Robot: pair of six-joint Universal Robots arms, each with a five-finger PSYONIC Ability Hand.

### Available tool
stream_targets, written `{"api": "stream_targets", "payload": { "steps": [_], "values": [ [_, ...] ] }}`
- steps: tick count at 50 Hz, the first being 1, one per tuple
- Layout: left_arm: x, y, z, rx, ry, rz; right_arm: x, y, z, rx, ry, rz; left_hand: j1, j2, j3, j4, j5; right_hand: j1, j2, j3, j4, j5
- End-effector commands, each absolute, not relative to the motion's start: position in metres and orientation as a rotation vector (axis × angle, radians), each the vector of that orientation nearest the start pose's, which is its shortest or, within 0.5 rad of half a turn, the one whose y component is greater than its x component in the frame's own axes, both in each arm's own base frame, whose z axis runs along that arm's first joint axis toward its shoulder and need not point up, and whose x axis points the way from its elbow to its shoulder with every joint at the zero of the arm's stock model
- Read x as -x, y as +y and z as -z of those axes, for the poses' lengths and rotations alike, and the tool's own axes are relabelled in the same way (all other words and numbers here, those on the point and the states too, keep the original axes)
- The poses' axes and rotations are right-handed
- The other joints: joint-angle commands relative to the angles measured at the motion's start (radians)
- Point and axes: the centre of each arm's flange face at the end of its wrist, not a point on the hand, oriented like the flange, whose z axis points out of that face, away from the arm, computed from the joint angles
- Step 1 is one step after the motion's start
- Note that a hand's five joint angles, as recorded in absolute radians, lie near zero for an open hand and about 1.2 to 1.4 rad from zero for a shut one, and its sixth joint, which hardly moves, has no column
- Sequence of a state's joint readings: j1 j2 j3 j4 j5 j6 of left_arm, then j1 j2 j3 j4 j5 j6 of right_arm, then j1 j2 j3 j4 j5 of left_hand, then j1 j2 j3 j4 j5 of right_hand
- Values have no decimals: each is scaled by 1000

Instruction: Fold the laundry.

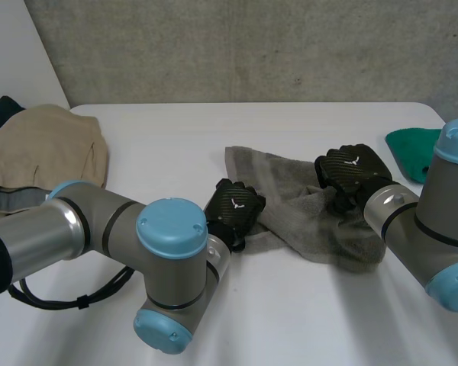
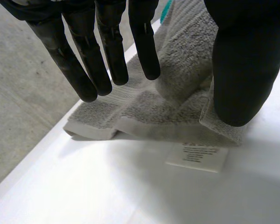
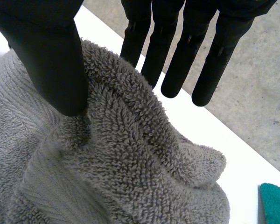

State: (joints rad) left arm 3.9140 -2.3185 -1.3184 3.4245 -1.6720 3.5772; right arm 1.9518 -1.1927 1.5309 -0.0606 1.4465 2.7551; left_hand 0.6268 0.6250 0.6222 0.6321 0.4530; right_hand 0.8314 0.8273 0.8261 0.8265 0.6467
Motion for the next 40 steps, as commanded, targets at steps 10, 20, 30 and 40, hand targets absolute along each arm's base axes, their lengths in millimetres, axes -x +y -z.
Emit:
{"api": "stream_targets", "payload": {
  "steps": [10, 20, 30, 40],
  "values": [
    [386, -192, -119, -1471, 2326, 1879, -258, -282, -199, 981, 2261, 1789, 139, 140, 143, 133, 138, 565, 569, 570, 570, 575],
    [398, -196, -110, -1488, 2333, 1864, -257, -279, -206, 970, 2253, 1806, 610, 612, 615, 605, 610, 565, 569, 570, 570, 575],
    [399, -203, -135, -1432, 2357, 1906, -249, -277, -224, 928, 2265, 1796, 769, 771, 774, 764, 769, 565, 569, 570, 570, 575],
    [320, -272, -246, -758, 2295, 2224, -244, -275, -274, 923, 1962, 1659, 769, 771, 774, 764, 769, 409, 413, 414, 414, 419]
  ]
}}
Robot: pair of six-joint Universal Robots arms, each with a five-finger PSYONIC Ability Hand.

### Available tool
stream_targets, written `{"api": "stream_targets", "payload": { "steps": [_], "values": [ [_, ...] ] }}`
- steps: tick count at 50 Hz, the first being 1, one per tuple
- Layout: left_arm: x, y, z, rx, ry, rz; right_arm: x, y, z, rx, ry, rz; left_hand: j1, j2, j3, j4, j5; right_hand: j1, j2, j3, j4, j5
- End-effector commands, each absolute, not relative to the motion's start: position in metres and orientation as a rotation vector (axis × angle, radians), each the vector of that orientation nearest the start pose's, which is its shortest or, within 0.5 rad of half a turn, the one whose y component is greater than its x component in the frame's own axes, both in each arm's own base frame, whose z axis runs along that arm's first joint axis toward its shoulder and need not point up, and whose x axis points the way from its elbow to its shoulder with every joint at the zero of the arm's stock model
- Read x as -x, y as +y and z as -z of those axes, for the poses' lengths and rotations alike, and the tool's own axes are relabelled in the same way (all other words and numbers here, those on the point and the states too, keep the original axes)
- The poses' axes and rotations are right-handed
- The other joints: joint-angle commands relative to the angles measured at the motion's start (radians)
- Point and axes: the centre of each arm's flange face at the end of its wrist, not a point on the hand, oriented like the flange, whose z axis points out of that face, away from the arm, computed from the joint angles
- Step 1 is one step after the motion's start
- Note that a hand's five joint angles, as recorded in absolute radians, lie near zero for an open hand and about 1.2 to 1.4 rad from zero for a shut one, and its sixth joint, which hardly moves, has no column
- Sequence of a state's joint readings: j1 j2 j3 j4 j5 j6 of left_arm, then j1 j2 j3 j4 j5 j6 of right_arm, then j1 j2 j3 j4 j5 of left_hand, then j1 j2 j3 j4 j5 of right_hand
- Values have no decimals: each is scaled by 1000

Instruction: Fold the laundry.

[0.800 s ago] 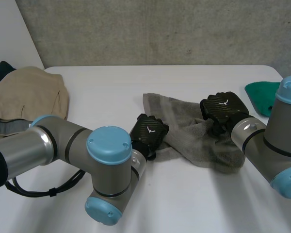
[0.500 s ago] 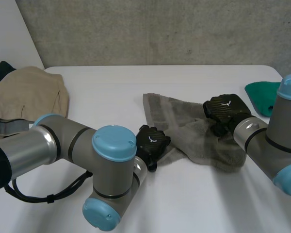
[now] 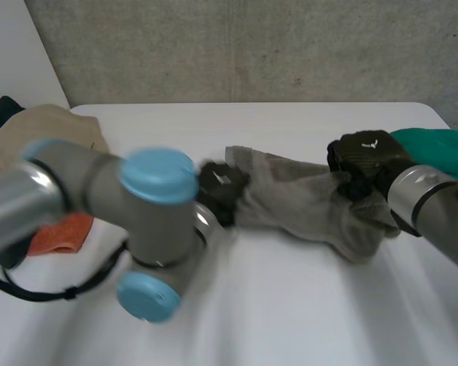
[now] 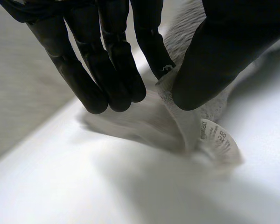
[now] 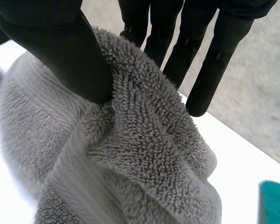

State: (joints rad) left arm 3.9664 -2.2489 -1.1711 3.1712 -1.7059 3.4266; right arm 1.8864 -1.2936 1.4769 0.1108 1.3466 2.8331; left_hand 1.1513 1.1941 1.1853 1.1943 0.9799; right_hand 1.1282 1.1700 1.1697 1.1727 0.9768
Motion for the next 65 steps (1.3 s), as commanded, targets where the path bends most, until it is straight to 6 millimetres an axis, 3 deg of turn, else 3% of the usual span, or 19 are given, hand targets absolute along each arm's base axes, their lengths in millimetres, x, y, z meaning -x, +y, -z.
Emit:
{"api": "stream_targets", "payload": {
  "steps": [1, 6, 14, 17, 22, 24, 27, 30, 35, 39, 45, 50, 54, 59, 62, 65],
  "values": [
    [315, -275, -250, -737, 2294, 2237, -243, -276, -278, 926, 1924, 1648, 245, 202, 211, 202, 242, 112, 70, 71, 68, 89],
    [295, -279, -248, -764, 2343, 2221, -239, -279, -290, 958, 1756, 1526, 245, 202, 211, 202, 242, 112, 70, 71, 68, 89],
    [281, -287, -203, -772, 2440, 2058, -235, -298, -255, 1003, 1774, 1355, 245, 202, 211, 202, 242, 130, 88, 88, 85, 107],
    [278, -293, -186, -746, 2469, 1989, -232, -301, -238, 1128, 1804, 1341, 245, 202, 211, 202, 242, 112, 70, 71, 68, 89],
    [281, -290, -178, -760, 2504, 1964, -222, -301, -216, 1547, 1828, 1403, 245, 202, 211, 202, 242, -647, -688, -688, -691, -670],
    [283, -288, -181, -760, 2504, 1978, -220, -301, -211, 1636, 1872, 1399, 245, 202, 211, 202, 242, -713, -754, -754, -757, -736],
    [285, -282, -190, -742, 2503, 2015, -232, -296, -212, 1602, 1974, 1392, 245, 202, 211, 202, 242, -868, -910, -910, -913, -891],
    [283, -281, -200, -713, 2486, 2051, -237, -289, -233, 1428, 2061, 1437, 245, 202, 211, 202, 242, -954, -995, -995, -998, -977],
    [274, -279, -214, -664, 2461, 2087, -245, -261, -266, 1194, 2159, 1471, 245, 202, 211, 202, 242, -954, -995, -995, -998, -977],
    [267, -279, -221, -643, 2450, 2107, -252, -229, -264, 1120, 2256, 1399, 245, 202, 211, 202, 242, -954, -995, -995, -998, -977],
    [263, -278, -222, -647, 2456, 2108, -272, -162, -244, 1366, 2258, 1386, 245, 202, 211, 202, 242, -933, -975, -975, -978, -956],
    [260, -283, -222, -630, 2453, 2104, -284, -128, -213, 1597, 2162, 1430, 245, 202, 211, 202, 242, -860, -902, -901, -904, -883],
    [258, -284, -224, -609, 2457, 2111, -293, -122, -183, 1719, 2107, 1487, 245, 202, 211, 202, 242, -781, -823, -822, -825, -804],
    [257, -283, -228, -582, 2467, 2131, -306, -134, -156, 1718, 2070, 1635, 245, 202, 211, 202, 242, -654, -696, -696, -699, -678],
    [257, -282, -228, -580, 2476, 2133, -315, -144, -146, 1666, 2042, 1732, 245, 202, 211, 202, 242, -438, -480, -479, -482, -461],
    [258, -281, -227, -582, 2480, 2133, -321, -150, -145, 1607, 2003, 1821, 245, 202, 211, 202, 242, 2, -39, -39, -42, -21]
  ]
}}
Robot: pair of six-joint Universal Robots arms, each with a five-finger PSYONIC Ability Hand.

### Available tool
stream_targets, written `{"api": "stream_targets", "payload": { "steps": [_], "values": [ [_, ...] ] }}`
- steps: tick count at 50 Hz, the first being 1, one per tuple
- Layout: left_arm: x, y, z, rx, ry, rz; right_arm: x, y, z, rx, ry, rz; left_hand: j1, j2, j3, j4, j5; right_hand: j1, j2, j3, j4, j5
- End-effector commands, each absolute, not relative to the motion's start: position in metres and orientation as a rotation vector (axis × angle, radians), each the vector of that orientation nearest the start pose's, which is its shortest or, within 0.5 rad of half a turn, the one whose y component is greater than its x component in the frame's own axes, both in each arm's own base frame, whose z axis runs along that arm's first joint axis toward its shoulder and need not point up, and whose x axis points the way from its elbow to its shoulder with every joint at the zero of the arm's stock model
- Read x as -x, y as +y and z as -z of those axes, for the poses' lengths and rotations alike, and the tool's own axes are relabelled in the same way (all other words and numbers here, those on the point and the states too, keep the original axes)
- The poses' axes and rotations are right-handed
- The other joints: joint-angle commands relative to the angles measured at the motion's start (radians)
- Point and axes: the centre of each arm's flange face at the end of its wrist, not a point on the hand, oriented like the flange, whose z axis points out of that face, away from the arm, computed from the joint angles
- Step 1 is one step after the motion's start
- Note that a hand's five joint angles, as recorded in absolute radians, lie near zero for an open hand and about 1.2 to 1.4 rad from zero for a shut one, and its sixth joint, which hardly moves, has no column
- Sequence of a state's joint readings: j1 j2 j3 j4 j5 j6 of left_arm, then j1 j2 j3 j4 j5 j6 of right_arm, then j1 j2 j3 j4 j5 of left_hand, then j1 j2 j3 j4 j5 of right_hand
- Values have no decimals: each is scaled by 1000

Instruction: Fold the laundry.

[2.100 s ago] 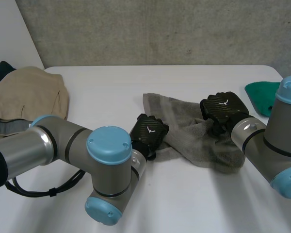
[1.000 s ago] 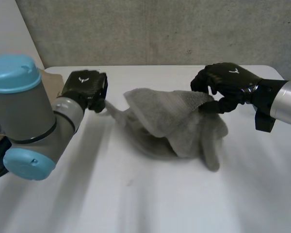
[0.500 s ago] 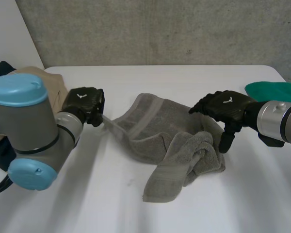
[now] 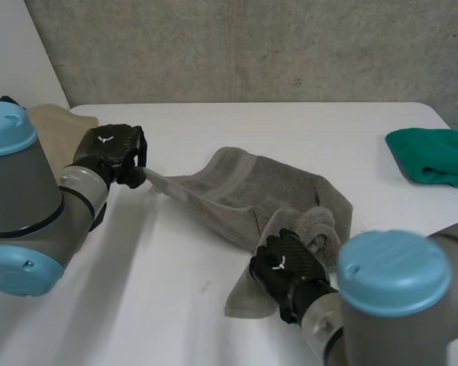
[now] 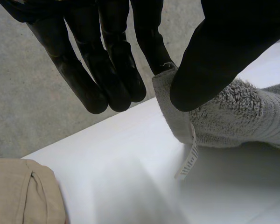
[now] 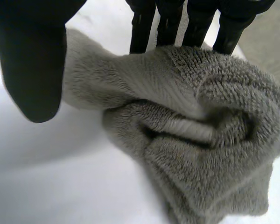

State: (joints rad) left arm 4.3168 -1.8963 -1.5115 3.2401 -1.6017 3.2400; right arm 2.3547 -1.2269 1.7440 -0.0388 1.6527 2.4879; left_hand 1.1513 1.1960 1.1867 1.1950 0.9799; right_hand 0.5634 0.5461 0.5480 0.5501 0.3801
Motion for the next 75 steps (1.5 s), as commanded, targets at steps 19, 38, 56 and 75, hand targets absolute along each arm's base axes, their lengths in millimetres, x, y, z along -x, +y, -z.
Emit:
{"api": "stream_targets", "payload": {
  "steps": [19, 38, 56, 75],
  "values": [
    [251, -264, -219, -678, 2596, 1958, -222, -240, -249, 1188, 2414, 1529, 245, 200, 210, 201, 242, 833, 850, 848, 846, 842],
    [275, -370, -345, -218, 1854, 2796, -235, -382, -358, 666, 1740, 2536, 245, 200, 210, 201, 242, 833, 850, 848, 846, 842],
    [228, -376, -290, -134, 2024, 2579, -201, -401, -294, 567, 1846, 2168, 245, 200, 210, 201, 242, 833, 850, 848, 846, 842],
    [230, -307, -175, -436, 2399, 2308, -181, -377, -141, 1073, 2107, 1662, 245, 200, 210, 201, 242, 32, 49, 47, 45, 41]
  ]
}}
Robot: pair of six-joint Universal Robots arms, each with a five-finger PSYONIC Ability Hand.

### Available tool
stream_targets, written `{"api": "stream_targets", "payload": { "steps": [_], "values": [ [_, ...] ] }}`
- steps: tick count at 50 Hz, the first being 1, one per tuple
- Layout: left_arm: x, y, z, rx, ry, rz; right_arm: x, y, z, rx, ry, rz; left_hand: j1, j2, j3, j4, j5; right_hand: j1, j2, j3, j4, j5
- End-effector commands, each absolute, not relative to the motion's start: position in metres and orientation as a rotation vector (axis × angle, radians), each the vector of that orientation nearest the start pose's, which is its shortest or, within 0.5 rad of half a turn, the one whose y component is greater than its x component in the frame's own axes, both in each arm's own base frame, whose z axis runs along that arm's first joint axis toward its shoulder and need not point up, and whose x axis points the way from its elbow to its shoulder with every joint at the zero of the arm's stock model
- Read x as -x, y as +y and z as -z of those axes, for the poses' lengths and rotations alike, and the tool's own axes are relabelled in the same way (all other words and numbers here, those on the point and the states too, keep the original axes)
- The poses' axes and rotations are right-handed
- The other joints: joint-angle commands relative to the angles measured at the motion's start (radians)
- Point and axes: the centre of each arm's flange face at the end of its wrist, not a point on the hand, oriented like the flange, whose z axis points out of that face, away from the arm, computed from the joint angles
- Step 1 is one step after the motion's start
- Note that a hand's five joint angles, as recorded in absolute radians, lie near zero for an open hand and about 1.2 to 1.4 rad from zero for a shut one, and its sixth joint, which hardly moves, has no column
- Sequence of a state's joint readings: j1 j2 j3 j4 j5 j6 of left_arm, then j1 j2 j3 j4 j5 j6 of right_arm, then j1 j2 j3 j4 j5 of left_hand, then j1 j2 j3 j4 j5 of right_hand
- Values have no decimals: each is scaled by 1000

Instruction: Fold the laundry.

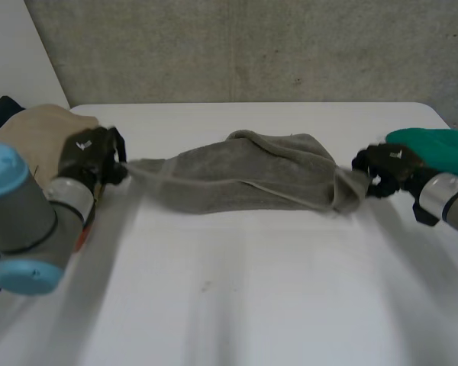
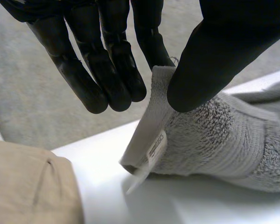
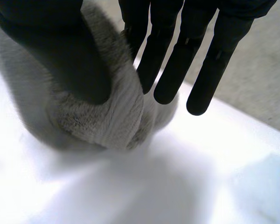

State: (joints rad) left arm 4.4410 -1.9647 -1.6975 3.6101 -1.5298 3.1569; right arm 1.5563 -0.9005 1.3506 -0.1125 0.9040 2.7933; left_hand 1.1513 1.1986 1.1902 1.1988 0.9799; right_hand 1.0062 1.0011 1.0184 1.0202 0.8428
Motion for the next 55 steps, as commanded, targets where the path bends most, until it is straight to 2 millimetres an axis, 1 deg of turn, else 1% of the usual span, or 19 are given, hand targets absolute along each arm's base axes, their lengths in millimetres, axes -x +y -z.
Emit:
{"api": "stream_targets", "payload": {
  "steps": [1, 6, 7, 10, 12, 18, 20, 23, 26, 30, 36, 43, 44, 48, 50, 51, 53, 54, 55],
  "values": [
    [230, -307, -177, -434, 2393, 2313, -181, -376, -144, 1067, 2121, 1661, 245, 198, 206, 197, 242, -476, -471, -488, -490, -487],
    [227, -304, -193, -416, 2359, 2350, -176, -366, -182, 921, 2279, 1663, 245, 198, 206, 197, 242, -682, -677, -694, -696, -693],
    [226, -304, -197, -413, 2350, 2359, -174, -360, -198, 856, 2333, 1664, 245, 198, 206, 197, 242, -694, -688, -706, -708, -705],
    [225, -304, -202, -405, 2342, 2368, -173, -346, -215, 768, 2406, 1639, 245, 198, 206, 197, 242, -740, -735, -753, -754, -751],
    [225, -303, -205, -406, 2346, 2367, -178, -329, -226, 718, 2456, 1601, 245, 198, 206, 197, 242, -788, -782, -800, -802, -799],
    [226, -303, -209, -412, 2353, 2360, -195, -282, -229, 671, 2553, 1521, 245, 198, 206, 197, 242, -820, -815, -832, -834, -831],
    [226, -303, -210, -407, 2356, 2359, -206, -262, -222, 675, 2574, 1534, 245, 198, 206, 197, 242, -826, -821, -838, -840, -837],
    [227, -302, -211, -410, 2364, 2352, -217, -250, -208, 675, 2572, 1586, 245, 198, 206, 197, 242, -829, -824, -841, -843, -840],
    [228, -301, -213, -410, 2362, 2354, -225, -248, -196, 675, 2561, 1641, 245, 198, 206, 197, 242, -820, -815, -832, -834, -831],
    [228, -302, -215, -392, 2359, 2356, -233, -253, -168, 653, 2595, 1734, 245, 198, 206, 197, 242, -776, -771, -788, -790, -787],
    [227, -301, -216, -378, 2359, 2361, -231, -268, -147, 641, 2660, 1857, 245, 198, 206, 197, 242, -641, -636, -653, -655, -652],
    [226, -302, -216, -365, 2364, 2360, -233, -288, -128, 693, 2607, 2000, 245, 198, 206, 197, 242, -433, -428, -445, -447, -444],
    [226, -301, -216, -364, 2365, 2360, -234, -292, -127, 688, 2587, 2036, 245, 198, 206, 197, 242, -261, -256, -273, -275, -272],
    [225, -301, -215, -352, 2386, 2342, -230, -303, -137, 604, 2507, 2152, 245, 198, 206, 197, 242, 388, 393, 376, 374, 377],
    [224, -300, -216, -347, 2396, 2333, -228, -307, -151, 547, 2451, 2215, 245, 198, 206, 197, 242, 390, 395, 378, 376, 379],
    [223, -299, -218, -341, 2404, 2325, -225, -311, -170, 491, 2389, 2275, 245, 198, 206, 197, 242, 390, 395, 378, 376, 379],
    [221, -297, -223, -331, 2404, 2324, -219, -313, -189, 447, 2342, 2315, 245, 198, 206, 197, 242, 390, 395, 378, 376, 379],
    [216, -296, -232, -315, 2394, 2326, -212, -314, -211, 429, 2308, 2337, 245, 198, 206, 197, 242, 390, 395, 378, 376, 379],
    [214, -296, -239, -308, 2379, 2342, -208, -314, -222, 436, 2289, 2343, 245, 198, 206, 197, 242, 390, 395, 378, 376, 379]
  ]
}}
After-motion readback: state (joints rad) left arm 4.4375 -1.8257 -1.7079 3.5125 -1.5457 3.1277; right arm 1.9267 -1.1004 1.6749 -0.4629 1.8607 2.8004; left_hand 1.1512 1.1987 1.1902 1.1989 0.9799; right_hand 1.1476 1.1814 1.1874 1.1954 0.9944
